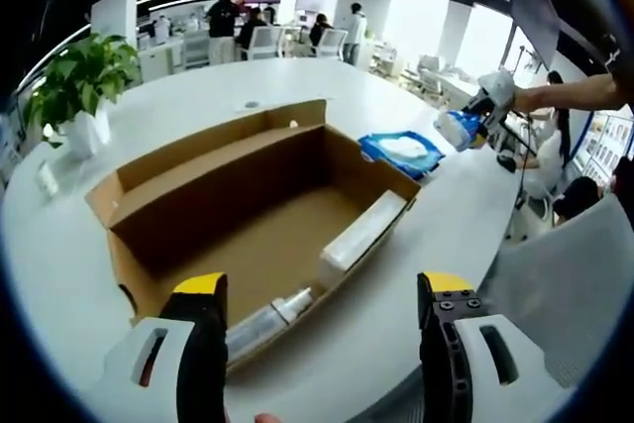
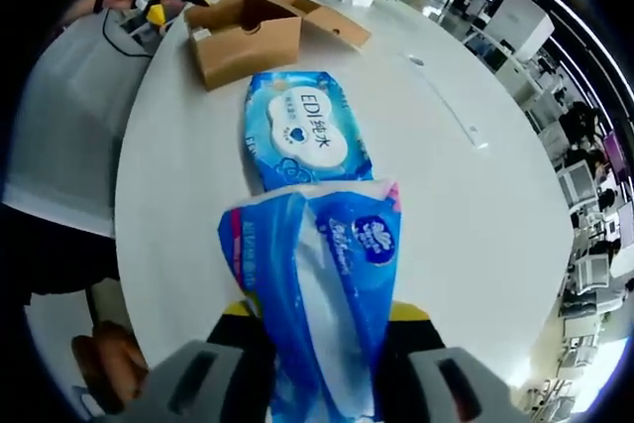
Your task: Operate the shoe box by opening the lid, removing the specified soft item, and placing it in the target area until the item is outside and the box remains undamaged.
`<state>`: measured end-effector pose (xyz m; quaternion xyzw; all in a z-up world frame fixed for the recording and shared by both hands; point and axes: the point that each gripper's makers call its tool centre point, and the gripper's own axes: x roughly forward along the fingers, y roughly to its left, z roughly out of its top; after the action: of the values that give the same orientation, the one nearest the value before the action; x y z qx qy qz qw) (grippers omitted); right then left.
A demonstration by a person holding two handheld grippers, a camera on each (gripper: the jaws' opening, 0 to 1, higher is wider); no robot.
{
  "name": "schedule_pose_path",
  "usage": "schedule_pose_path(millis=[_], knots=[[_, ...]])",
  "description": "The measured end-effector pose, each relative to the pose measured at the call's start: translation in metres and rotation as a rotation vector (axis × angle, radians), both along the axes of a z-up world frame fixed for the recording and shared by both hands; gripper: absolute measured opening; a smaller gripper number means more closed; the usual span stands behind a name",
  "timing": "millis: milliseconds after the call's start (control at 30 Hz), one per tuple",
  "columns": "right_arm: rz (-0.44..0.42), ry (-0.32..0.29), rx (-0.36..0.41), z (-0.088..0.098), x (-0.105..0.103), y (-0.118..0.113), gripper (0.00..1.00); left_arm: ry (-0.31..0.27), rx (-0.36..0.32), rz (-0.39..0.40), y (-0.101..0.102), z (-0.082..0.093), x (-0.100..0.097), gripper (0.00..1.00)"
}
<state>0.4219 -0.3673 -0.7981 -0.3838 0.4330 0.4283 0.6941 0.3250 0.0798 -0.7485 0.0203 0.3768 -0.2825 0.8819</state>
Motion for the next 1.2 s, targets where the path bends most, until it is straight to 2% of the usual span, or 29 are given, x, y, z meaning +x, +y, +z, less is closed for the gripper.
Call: schedule_pose_path(millis=[300, 833, 1200], knots=[[0.037, 0.005, -0.033, -0.011, 0.009, 0.001, 0.37, 0.014, 0.007, 0.008, 0.003, -0.005, 0.000, 0.80], [0.047, 0.026, -0.045, -0.026, 0.019, -0.007, 0.38, 0.042, 0.021, 0.016, 0.007, -0.013, -0.002, 0.80], [0.079, 0.035, -0.055, -0.035, 0.024, -0.004, 0.40, 0.059, 0.028, 0.019, 0.008, -0.018, -0.004, 0.79]])
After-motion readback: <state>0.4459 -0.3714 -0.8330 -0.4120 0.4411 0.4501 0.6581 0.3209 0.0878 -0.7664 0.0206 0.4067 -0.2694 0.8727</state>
